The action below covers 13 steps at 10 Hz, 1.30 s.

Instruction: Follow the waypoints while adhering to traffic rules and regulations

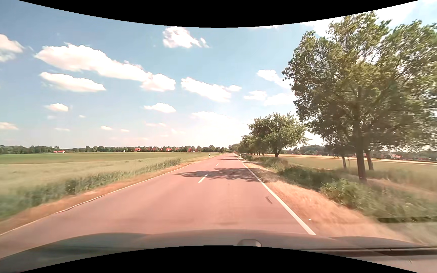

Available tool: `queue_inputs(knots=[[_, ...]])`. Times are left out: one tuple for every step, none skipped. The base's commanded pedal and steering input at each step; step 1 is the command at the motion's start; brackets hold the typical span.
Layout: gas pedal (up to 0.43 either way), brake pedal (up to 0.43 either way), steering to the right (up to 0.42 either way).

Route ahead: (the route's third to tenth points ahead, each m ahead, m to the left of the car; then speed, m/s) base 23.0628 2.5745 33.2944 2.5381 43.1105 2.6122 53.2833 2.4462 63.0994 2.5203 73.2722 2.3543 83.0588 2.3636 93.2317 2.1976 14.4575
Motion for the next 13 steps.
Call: queue_inputs(knots=[[0.11, 0.0, 0.0], [0.118, 0.0, 0.0], [0.13, 0.0, 0.0], [0.13, 0.0, 0.0], [0.13, 0.0, 0.0], [0.13, 0.0, 0.0], [0.13, 0.0, 0.0], [0.13, 0.0, 0.0], [0.13, 0.0, 0.0], [0.13, 0.0, 0.0], [0.13, 0.0, 0.0], [0.13, 0.0, 0.0], [0.13, 0.0, 0.0]])
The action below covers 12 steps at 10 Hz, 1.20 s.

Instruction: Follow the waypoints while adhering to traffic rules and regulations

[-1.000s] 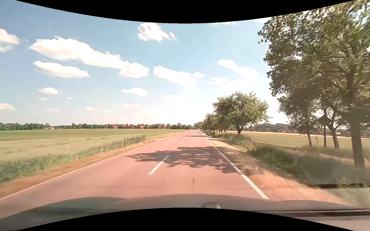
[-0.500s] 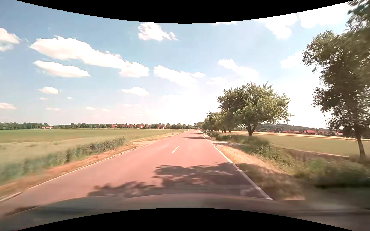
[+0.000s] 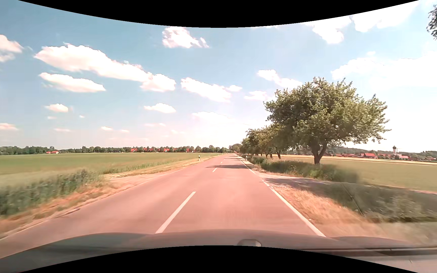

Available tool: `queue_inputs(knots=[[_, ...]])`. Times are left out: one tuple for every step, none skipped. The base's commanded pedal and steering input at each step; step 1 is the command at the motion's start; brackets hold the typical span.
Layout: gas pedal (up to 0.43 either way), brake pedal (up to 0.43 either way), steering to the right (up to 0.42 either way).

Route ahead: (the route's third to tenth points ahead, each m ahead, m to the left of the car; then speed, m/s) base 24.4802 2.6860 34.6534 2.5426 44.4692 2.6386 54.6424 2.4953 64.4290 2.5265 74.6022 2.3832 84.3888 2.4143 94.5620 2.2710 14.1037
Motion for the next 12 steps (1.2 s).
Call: queue_inputs(knots=[[0.13, 0.0, 0.0], [0.13, 0.0, 0.0], [0.13, 0.0, 0.0], [0.13, 0.0, 0.0], [0.13, 0.0, 0.0], [0.138, 0.0, 0.0], [0.15, 0.0, 0.001], [0.157, 0.0, 0.001], [0.169, 0.0, 0.0], [0.169, 0.0, 0.0], [0.169, 0.0, 0.0], [0.169, 0.0, 0.0]])
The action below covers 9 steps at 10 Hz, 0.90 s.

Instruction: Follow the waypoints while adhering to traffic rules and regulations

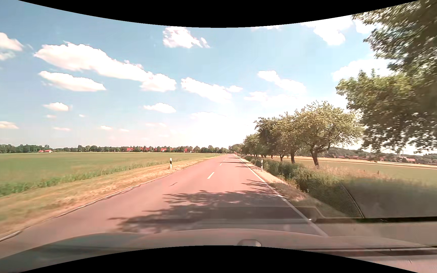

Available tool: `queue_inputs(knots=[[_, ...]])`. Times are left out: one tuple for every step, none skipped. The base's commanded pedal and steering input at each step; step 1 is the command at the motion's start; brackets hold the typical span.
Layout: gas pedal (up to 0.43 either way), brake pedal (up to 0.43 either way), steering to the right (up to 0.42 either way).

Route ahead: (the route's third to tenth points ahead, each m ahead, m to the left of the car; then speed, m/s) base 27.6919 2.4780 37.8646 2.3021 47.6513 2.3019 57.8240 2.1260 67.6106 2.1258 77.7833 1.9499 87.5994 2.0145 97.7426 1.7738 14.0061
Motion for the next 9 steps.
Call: queue_inputs(knots=[[0.169, 0.0, 0.001], [0.169, 0.0, 0.0], [0.169, 0.0, 0.0], [0.169, 0.0, 0.0], [0.169, 0.0, 0.0], [0.177, 0.0, 0.0], [0.177, 0.0, 0.0], [0.177, 0.0, 0.0], [0.177, 0.0, 0.0]])
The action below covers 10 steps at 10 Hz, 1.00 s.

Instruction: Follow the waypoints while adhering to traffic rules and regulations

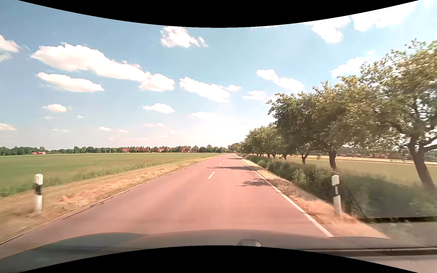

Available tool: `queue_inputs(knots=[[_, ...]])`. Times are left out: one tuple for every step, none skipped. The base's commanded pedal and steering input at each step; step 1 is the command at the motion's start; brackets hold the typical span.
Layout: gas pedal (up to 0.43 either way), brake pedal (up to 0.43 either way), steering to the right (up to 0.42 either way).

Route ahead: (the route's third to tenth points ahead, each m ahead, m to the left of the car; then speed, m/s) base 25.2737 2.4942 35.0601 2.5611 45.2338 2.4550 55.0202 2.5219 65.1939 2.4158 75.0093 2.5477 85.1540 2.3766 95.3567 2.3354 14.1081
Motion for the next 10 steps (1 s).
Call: queue_inputs(knots=[[0.177, 0.0, 0.0], [0.177, 0.0, 0.0], [0.177, 0.0, 0.0], [0.177, 0.0, 0.0], [0.177, 0.0, 0.0], [0.177, 0.0, 0.0], [0.177, 0.0, 0.0], [0.177, 0.0, 0.0], [0.177, 0.0, 0.0], [0.177, 0.0, 0.0]])
